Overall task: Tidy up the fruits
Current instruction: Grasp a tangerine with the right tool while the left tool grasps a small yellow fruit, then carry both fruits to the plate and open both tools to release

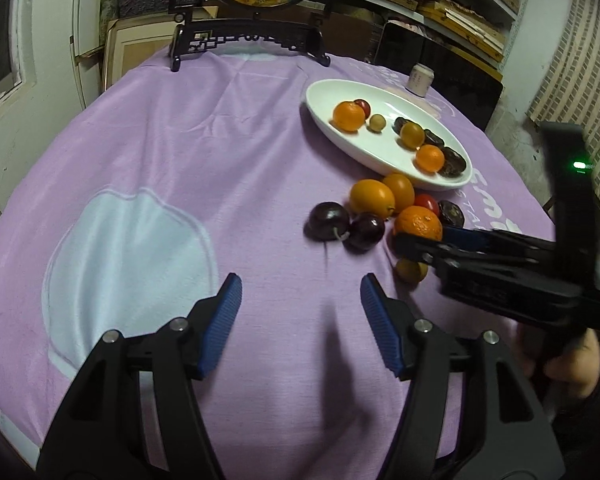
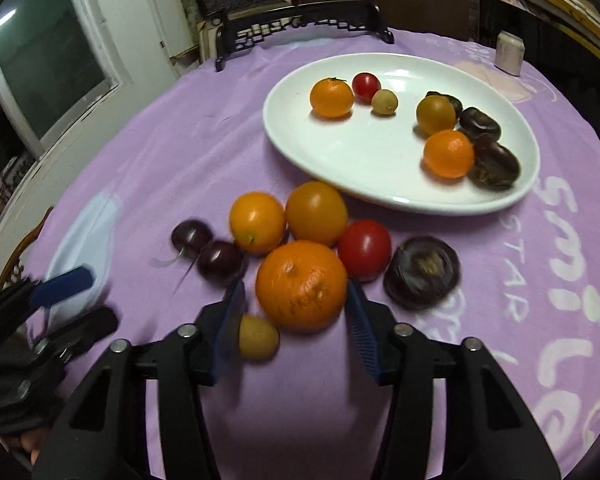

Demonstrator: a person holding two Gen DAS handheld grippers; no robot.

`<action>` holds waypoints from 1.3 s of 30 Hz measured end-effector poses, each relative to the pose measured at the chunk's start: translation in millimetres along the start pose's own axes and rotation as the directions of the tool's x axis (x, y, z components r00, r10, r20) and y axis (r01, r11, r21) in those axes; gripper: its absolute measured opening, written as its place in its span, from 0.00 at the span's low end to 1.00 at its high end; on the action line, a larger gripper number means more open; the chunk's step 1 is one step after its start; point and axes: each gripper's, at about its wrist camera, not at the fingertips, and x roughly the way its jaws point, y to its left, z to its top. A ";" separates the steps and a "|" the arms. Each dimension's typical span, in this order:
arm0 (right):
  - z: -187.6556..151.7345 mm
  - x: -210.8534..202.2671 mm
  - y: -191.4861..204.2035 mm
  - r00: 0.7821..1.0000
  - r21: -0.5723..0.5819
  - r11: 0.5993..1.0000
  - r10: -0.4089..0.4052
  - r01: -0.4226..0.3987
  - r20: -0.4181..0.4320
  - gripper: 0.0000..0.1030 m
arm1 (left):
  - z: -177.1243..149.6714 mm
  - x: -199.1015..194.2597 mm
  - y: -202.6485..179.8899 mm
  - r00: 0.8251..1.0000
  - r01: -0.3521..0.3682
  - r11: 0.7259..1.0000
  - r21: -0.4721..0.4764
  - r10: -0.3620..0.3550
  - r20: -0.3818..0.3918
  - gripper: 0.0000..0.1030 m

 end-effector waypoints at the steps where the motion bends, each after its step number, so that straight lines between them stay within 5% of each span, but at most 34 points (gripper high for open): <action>1: 1.3 0.4 0.5 1.000 -0.001 1.000 -0.003 0.003 0.004 0.43 | 0.5 0.5 0.8 1.000 0.002 1.000 -0.002 -0.002 -0.003 0.62; 10: -27.1 -62.4 -28.2 0.997 0.041 0.999 -0.034 0.031 0.069 0.43 | -3.0 18.9 -35.9 0.993 0.094 0.993 0.069 -0.089 -0.071 0.62; 19: -64.3 -82.3 -70.0 0.998 0.128 0.992 -0.028 0.021 0.057 0.43 | 4.9 56.9 -87.4 0.989 0.090 0.984 0.156 -0.070 -0.130 0.62; 21: -66.5 -86.6 -73.3 0.997 0.136 0.991 -0.024 0.014 0.067 0.43 | 8.4 63.9 -92.5 0.991 0.065 0.984 0.165 -0.045 -0.124 0.59; 25: -68.3 -89.4 -79.5 0.997 0.146 0.989 -0.015 0.004 0.077 0.43 | 11.8 66.9 -94.7 0.994 0.026 0.984 0.174 -0.008 -0.107 0.25; 39: -55.0 -81.7 -77.7 0.997 0.121 0.993 0.003 -0.011 0.072 0.43 | 23.0 34.2 -90.8 0.996 0.076 0.983 0.167 -0.067 -0.061 0.25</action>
